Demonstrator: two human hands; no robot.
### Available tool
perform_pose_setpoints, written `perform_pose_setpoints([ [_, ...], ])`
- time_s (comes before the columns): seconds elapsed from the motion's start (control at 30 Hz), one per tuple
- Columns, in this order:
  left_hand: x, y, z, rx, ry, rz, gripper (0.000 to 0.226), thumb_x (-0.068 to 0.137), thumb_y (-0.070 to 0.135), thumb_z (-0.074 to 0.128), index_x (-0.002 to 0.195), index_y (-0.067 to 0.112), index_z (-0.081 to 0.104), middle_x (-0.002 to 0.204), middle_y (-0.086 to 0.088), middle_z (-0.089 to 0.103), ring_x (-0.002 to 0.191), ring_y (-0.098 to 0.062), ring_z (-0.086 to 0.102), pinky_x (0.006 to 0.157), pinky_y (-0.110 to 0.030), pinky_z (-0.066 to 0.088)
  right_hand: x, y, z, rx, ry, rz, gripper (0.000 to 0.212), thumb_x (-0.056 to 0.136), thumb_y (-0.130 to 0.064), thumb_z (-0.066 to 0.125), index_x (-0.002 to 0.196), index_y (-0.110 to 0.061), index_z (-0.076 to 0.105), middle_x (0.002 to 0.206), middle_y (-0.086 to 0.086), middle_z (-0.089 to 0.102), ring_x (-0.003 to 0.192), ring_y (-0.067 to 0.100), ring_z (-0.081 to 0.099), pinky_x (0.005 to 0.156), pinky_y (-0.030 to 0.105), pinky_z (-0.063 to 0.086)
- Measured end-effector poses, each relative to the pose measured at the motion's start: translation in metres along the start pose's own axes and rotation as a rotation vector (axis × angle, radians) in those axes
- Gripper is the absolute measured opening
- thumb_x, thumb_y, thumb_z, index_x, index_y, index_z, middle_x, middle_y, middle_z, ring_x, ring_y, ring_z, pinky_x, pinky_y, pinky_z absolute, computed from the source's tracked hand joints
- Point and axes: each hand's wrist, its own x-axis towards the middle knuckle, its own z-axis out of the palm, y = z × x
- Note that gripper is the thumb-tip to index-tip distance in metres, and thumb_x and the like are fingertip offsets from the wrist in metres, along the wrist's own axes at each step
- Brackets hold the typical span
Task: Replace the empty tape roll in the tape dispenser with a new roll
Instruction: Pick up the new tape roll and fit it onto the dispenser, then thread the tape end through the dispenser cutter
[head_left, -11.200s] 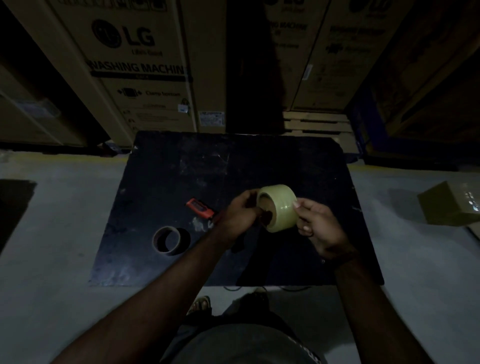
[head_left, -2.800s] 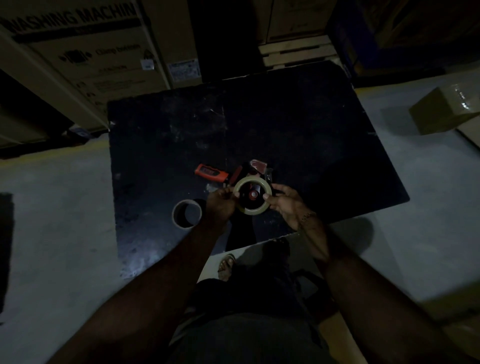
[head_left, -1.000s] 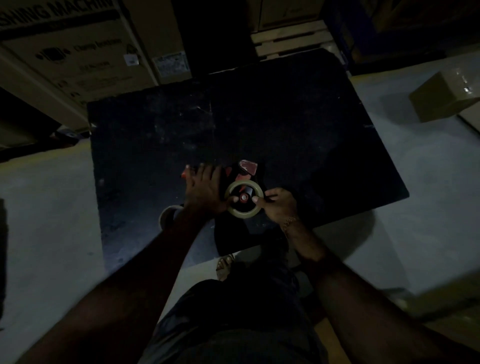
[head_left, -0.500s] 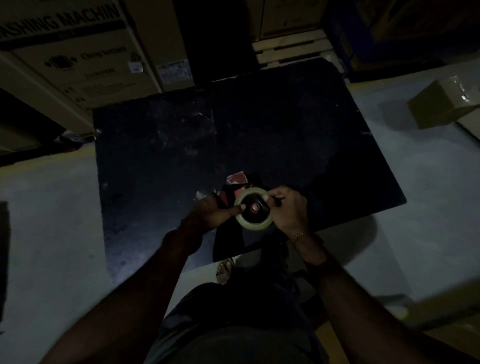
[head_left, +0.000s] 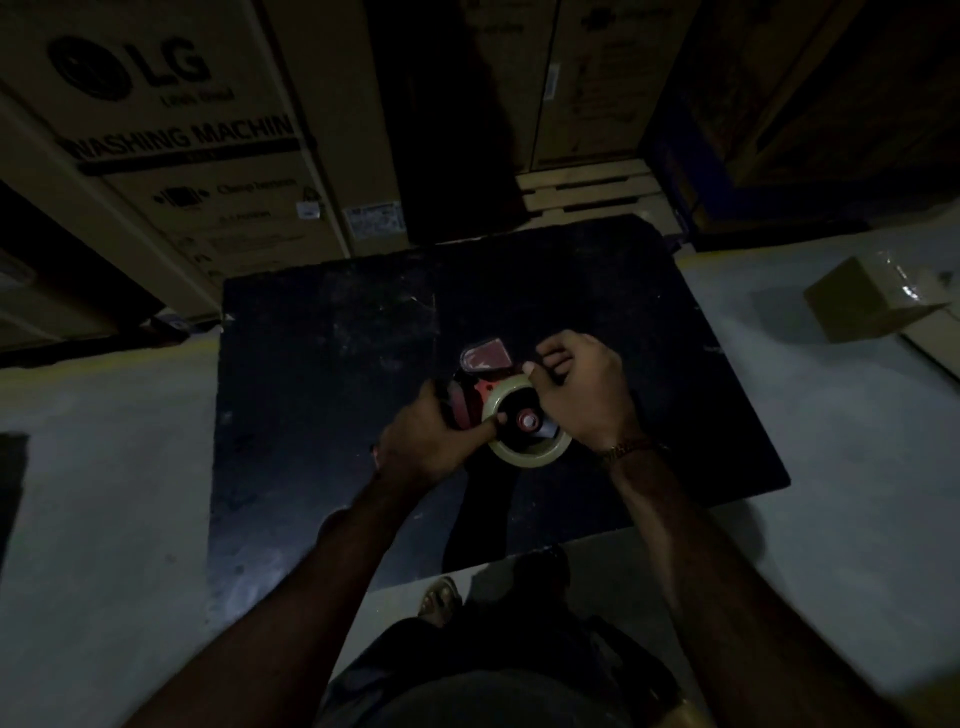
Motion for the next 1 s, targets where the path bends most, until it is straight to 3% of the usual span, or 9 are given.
perform_pose_setpoints([
  [0.1, -0.007, 0.009, -0.001, -0.001, 0.041, 0.016, 0.083, 0.059, 0.090, 0.073, 0.117, 0.033, 0.056, 0.110, 0.006, 0.075, 0.100, -0.021, 0.074, 0.087, -0.045, 0.062, 0.008, -0.007, -0.009, -0.032, -0.079, -0.062, 0.022, 0.085, -0.030, 0.081, 0.103, -0.019, 0.073, 0.100, -0.001, 0.064, 0.078, 0.002, 0.060, 0.069, 0.020, 0.053],
  [0.17, -0.010, 0.013, -0.002, -0.013, 0.067, 0.014, 0.082, 0.061, 0.088, 0.075, 0.118, 0.032, 0.056, 0.110, 0.006, 0.075, 0.101, -0.022, 0.074, 0.087, -0.044, 0.062, 0.012, -0.010, -0.016, -0.060, -0.114, -0.105, 0.022, 0.085, -0.031, 0.081, 0.101, -0.021, 0.073, 0.099, -0.004, 0.063, 0.080, 0.004, 0.062, 0.070, 0.026, 0.057],
  [0.4, -0.015, 0.021, 0.006, 0.006, 0.122, 0.008, 0.077, 0.064, 0.087, 0.075, 0.113, 0.032, 0.053, 0.103, 0.009, 0.072, 0.097, -0.021, 0.073, 0.082, -0.039, 0.059, 0.017, -0.015, -0.021, -0.156, -0.090, -0.163, 0.010, 0.086, -0.019, 0.070, 0.077, -0.021, 0.067, 0.087, -0.006, 0.061, 0.074, 0.011, 0.064, 0.066, 0.038, 0.060],
  [0.7, -0.017, 0.021, 0.019, -0.045, 0.174, -0.053, 0.077, 0.064, 0.086, 0.075, 0.116, 0.032, 0.055, 0.108, 0.007, 0.075, 0.100, -0.023, 0.074, 0.085, -0.040, 0.060, 0.012, -0.015, -0.014, -0.153, 0.001, 0.056, 0.012, 0.091, -0.025, 0.064, 0.081, -0.019, 0.062, 0.097, -0.003, 0.063, 0.080, 0.017, 0.061, 0.069, 0.031, 0.048],
  [0.87, -0.019, 0.025, 0.024, -0.079, 0.210, -0.087, 0.082, 0.064, 0.086, 0.075, 0.121, 0.031, 0.054, 0.108, 0.006, 0.075, 0.101, -0.023, 0.074, 0.090, -0.044, 0.060, 0.006, -0.017, -0.009, -0.133, 0.058, 0.124, 0.010, 0.094, -0.027, 0.061, 0.086, -0.022, 0.058, 0.097, -0.007, 0.056, 0.077, 0.012, 0.052, 0.069, 0.027, 0.036],
  [0.93, -0.020, 0.022, 0.026, -0.120, 0.208, -0.114, 0.079, 0.063, 0.087, 0.074, 0.115, 0.032, 0.053, 0.101, 0.009, 0.073, 0.098, -0.022, 0.073, 0.089, -0.047, 0.060, 0.009, -0.017, -0.009, -0.049, 0.121, 0.186, 0.010, 0.095, -0.026, 0.059, 0.088, -0.019, 0.057, 0.097, -0.005, 0.059, 0.078, 0.013, 0.055, 0.070, 0.029, 0.039],
  [1.0, -0.025, 0.021, 0.028, -0.241, 0.199, -0.150, 0.072, 0.063, 0.082, 0.077, 0.108, 0.031, 0.054, 0.095, 0.014, 0.068, 0.096, -0.022, 0.072, 0.088, -0.048, 0.061, 0.017, -0.015, -0.014, 0.138, 0.177, 0.316, 0.010, 0.096, -0.023, 0.057, 0.088, -0.017, 0.055, 0.094, 0.003, 0.072, 0.075, 0.015, 0.065, 0.067, 0.033, 0.050],
])
